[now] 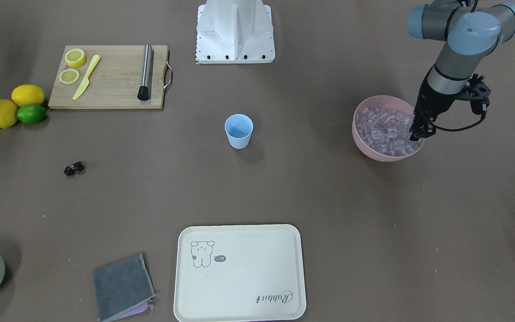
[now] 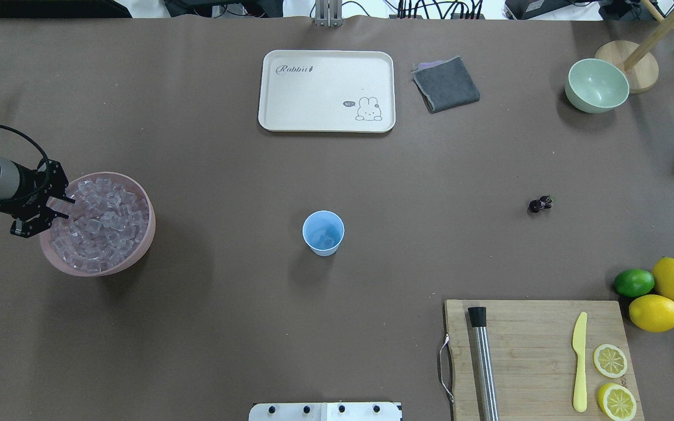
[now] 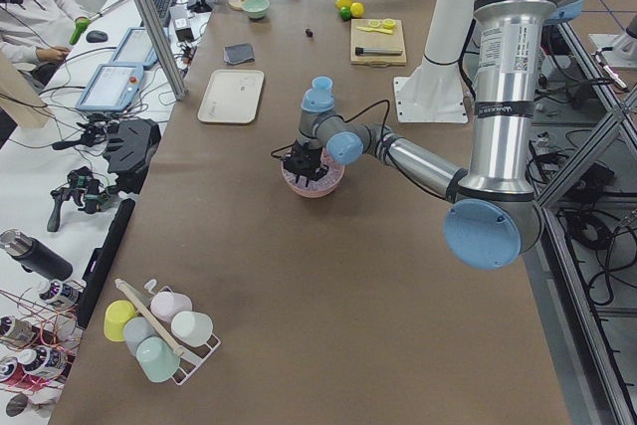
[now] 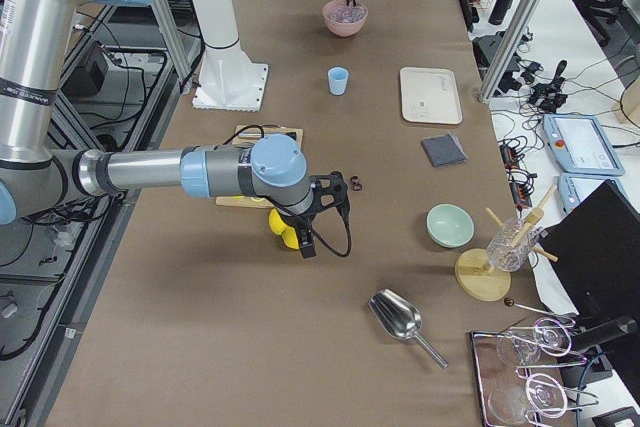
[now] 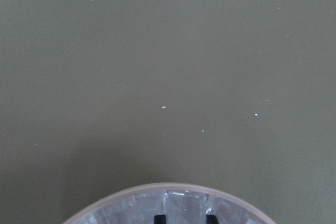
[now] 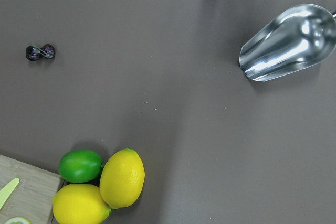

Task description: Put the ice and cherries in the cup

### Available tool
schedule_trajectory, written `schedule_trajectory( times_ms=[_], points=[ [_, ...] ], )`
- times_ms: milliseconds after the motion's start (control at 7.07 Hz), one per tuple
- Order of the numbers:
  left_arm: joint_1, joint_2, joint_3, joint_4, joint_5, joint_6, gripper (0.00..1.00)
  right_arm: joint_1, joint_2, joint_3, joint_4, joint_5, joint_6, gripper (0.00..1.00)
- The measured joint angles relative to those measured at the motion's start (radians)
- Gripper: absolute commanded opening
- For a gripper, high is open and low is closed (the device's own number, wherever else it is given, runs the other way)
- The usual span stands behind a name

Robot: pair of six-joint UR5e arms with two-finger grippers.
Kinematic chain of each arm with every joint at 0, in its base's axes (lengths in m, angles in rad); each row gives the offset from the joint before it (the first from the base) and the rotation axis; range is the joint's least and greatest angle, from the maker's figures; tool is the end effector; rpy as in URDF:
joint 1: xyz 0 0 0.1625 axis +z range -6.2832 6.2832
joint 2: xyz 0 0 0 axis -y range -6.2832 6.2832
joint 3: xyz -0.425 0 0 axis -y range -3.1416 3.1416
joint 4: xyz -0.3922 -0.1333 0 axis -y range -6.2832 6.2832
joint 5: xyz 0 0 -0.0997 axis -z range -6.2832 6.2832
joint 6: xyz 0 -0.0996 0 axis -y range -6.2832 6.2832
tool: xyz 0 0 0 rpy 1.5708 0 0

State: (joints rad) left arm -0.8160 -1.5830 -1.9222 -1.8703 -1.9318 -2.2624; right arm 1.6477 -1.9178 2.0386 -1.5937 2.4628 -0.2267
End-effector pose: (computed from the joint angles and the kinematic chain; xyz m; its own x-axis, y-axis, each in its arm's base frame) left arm 0.2764 -0.4370 0.4600 0.0763 -0.9520 -0.2966 0.7545 0.2496 -0.6070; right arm 0.0825 -0.3448 0.5674 0.6329 -0.2499 0.7328 0.0675 0.9607 0.2693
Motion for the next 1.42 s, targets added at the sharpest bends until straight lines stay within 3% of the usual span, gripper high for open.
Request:
schedule_trajectory(
  times_ms=[283,566,708,991,1415],
  points=[
    [-0.008,0.0,-0.04,0.05,-0.022,0.003,0.0,0.002,-0.001,-0.002,0.0,0.001,0.002,1.0],
    [-0.012,-0.014,-0.146,0.165,-0.032,0.004,0.0,0.002,-0.001,-0.01,0.0,0.002,0.004,1.0],
    [-0.001,-0.072,-0.2,0.243,-0.041,0.003,0.0,0.002,0.0,-0.016,0.0,0.004,0.004,1.0],
    [0.104,-0.305,-0.209,0.387,-0.057,0.004,0.0,0.001,-0.001,-0.019,-0.001,0.008,-0.001,1.0],
    [0.257,-0.637,-0.044,0.432,0.015,0.006,0.0,0.001,-0.015,-0.019,-0.002,0.009,-0.009,1.0]
  ],
)
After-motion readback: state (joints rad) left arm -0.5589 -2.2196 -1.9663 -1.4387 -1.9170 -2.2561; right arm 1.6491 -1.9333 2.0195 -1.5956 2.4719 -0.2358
